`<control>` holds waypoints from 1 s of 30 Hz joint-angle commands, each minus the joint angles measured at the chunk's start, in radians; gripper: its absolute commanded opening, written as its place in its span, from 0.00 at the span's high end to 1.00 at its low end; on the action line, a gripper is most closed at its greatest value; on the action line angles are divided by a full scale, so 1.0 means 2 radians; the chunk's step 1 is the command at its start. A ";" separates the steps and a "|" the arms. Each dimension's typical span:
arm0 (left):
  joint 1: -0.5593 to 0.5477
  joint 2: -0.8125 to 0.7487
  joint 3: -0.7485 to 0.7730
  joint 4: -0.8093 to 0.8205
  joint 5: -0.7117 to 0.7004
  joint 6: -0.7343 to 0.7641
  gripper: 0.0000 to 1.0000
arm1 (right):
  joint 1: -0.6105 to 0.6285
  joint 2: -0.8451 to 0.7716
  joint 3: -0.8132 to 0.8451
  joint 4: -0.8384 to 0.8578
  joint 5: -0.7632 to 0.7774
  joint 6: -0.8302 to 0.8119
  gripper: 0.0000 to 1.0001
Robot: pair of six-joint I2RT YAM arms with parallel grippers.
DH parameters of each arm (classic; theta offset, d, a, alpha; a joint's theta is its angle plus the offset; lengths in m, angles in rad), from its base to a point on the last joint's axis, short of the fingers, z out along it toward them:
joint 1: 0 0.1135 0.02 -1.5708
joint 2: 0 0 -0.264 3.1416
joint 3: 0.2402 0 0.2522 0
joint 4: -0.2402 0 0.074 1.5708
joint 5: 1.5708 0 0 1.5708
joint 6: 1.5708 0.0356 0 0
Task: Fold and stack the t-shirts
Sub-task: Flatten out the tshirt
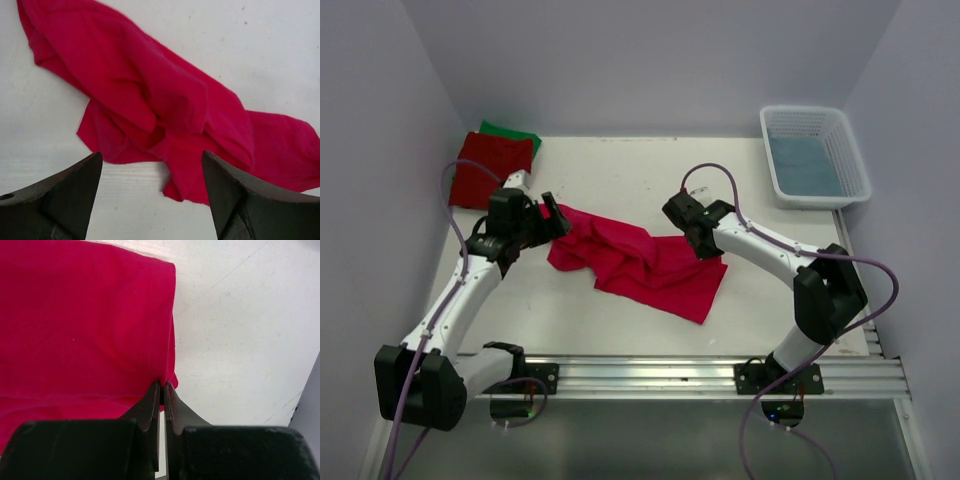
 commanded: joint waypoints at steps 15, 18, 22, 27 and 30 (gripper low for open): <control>0.001 -0.060 -0.153 0.159 -0.014 -0.216 0.31 | -0.003 0.000 -0.015 0.017 0.006 -0.002 1.00; 0.001 -0.060 -0.174 0.196 -0.024 -0.230 0.32 | -0.003 0.000 -0.015 0.018 0.005 -0.001 1.00; 0.001 -0.058 -0.212 0.281 -0.034 -0.262 0.34 | -0.003 0.003 -0.018 0.020 0.003 0.000 1.00; 0.001 -0.018 -0.222 0.301 -0.050 -0.282 0.37 | -0.003 -0.001 -0.022 0.020 0.006 -0.001 1.00; 0.001 -0.004 -0.234 0.336 -0.053 -0.291 0.38 | -0.003 -0.001 -0.023 0.020 0.006 -0.001 1.00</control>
